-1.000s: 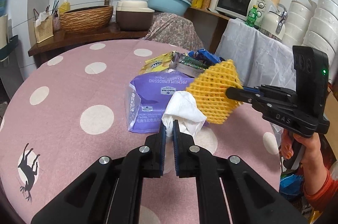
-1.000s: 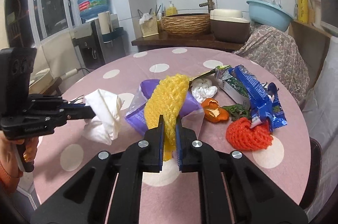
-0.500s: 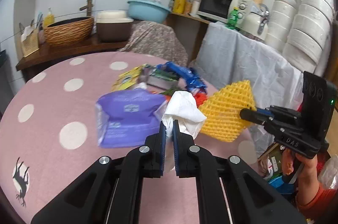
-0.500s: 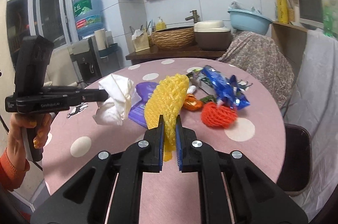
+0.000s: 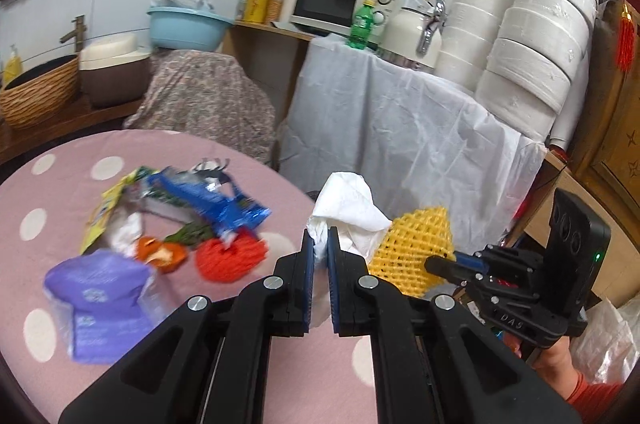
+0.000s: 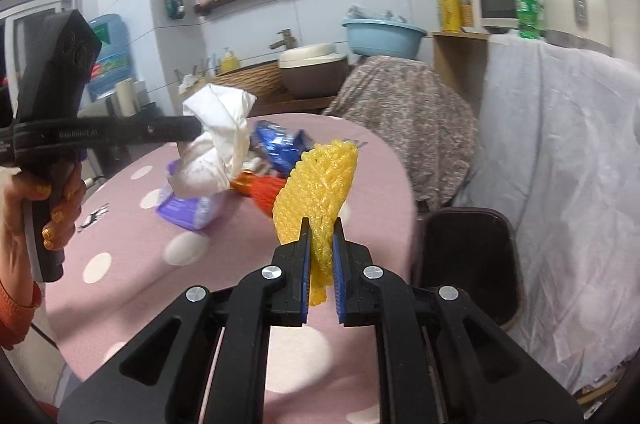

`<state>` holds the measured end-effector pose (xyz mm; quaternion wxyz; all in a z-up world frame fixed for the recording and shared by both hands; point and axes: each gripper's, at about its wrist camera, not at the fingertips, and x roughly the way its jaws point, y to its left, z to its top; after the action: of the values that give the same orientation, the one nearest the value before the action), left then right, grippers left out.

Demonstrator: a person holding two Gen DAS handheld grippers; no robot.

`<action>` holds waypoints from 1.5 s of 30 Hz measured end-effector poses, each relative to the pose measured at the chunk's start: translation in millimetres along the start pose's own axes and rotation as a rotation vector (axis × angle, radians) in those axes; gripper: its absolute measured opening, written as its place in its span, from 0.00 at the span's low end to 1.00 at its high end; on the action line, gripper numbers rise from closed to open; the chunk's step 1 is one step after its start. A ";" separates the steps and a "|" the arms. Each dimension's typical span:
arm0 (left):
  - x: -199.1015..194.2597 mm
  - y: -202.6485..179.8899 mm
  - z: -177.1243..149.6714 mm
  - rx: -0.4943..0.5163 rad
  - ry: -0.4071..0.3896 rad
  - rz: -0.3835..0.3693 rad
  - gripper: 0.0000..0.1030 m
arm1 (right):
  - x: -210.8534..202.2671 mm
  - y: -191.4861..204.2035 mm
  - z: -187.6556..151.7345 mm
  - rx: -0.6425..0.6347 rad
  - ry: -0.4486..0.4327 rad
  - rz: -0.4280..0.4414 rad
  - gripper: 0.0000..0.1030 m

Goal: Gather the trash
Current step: 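Carry net and tissue over the black bin and open both tools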

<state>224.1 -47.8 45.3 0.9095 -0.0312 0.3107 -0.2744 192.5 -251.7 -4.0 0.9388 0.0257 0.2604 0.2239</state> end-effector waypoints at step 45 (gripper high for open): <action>326.6 -94.8 29.4 0.093 0.406 0.041 0.07 | 122.0 -203.3 -100.5 0.327 0.229 -0.358 0.64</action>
<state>410.1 -300.9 -88.5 0.8339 0.0731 0.4753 -0.2708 318.1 -388.2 -182.5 0.9113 0.1051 0.3979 0.0107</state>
